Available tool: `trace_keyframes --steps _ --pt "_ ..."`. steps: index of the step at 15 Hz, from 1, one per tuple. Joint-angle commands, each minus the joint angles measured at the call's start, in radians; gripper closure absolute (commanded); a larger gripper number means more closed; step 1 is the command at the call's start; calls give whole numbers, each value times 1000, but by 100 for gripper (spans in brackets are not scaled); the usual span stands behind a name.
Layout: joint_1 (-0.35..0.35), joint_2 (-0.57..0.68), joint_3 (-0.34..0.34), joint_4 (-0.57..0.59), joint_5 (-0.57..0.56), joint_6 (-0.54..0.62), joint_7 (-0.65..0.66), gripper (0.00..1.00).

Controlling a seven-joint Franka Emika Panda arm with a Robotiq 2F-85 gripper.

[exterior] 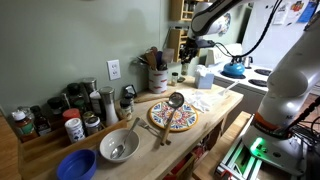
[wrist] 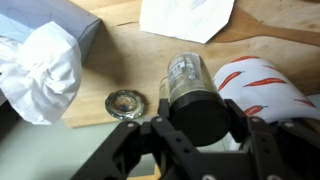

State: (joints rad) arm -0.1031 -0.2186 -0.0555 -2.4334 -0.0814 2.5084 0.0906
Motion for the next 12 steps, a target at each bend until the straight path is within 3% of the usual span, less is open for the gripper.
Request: trace_keyframes --steps 1,12 --pt "23 96 -1 23 33 62 -22 69" --pt "30 297 -3 83 7 183 6 69"
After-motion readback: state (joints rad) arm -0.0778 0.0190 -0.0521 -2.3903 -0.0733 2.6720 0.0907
